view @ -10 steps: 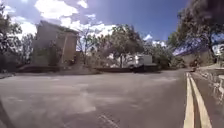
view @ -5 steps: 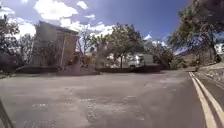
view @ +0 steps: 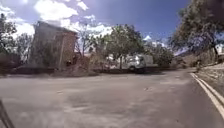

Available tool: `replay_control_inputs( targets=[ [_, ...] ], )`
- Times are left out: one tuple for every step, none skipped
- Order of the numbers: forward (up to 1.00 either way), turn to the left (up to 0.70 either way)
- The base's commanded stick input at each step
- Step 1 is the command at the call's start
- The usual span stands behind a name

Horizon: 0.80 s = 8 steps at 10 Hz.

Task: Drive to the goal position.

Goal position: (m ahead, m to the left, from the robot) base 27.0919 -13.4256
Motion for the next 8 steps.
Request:
replay_control_inputs(
  targets=[
    [0.7, -0.35],
    [0.7, -0.35],
    [0.7, -0.35],
    [0.7, -0.35],
    [0.7, -0.35],
    [0.7, -0.35],
    [0.7, -0.25],
    [0.7, -0.08]
  ],
)
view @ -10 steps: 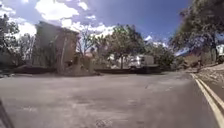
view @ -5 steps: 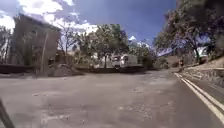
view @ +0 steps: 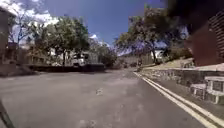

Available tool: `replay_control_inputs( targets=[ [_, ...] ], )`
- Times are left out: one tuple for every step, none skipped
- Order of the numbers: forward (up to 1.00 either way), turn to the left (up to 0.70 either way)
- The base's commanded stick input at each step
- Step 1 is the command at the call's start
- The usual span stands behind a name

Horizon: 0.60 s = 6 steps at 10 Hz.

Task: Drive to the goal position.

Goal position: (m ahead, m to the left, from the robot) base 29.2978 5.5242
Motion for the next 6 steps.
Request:
replay_control_inputs(
  targets=[
    [0.7, 0.0],
    [0.7, 0.0],
    [0.7, 0.33],
    [0.7, 0.34],
    [0.7, 0.35],
    [0.7, 0.35]
  ],
)
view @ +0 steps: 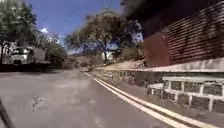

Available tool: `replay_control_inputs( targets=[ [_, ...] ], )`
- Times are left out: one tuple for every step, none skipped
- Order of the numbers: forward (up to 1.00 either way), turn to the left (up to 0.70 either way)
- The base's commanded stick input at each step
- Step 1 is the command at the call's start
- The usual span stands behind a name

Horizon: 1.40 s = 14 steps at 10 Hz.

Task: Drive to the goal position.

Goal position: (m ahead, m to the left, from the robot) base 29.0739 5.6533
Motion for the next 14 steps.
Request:
replay_control_inputs(
  targets=[
    [0.7, 0.35],
    [0.7, 0.35],
    [0.7, 0.35],
    [0.7, 0.35],
    [0.7, 0.35],
    [0.7, 0.35],
    [0.7, 0.35],
    [0.7, 0.35],
    [0.7, 0.35],
    [0.7, 0.35],
    [0.7, 0.35],
    [0.0, 0.56],
    [0.0, 0.22],
    [0.0, 0.0]
  ],
)
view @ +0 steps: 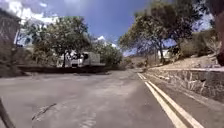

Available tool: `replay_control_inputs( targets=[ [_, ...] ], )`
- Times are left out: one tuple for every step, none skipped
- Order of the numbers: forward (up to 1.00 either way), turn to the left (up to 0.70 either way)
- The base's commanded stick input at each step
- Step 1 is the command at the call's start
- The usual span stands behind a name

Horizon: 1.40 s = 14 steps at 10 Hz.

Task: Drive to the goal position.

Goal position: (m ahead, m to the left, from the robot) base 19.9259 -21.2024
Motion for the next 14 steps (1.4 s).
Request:
replay_control_inputs(
  targets=[
    [0.0, 0.0],
    [0.0, 0.0],
    [0.0, 0.0],
    [0.0, 0.0],
    [0.0, 0.0],
    [0.0, 0.0],
    [0.13, -0.26],
    [0.27, -0.54],
    [0.7, -0.35],
    [0.7, -0.35],
    [0.52, -0.44],
    [0.19, -0.6],
    [0.0, 0.0],
    [0.0, 0.0]
  ],
)
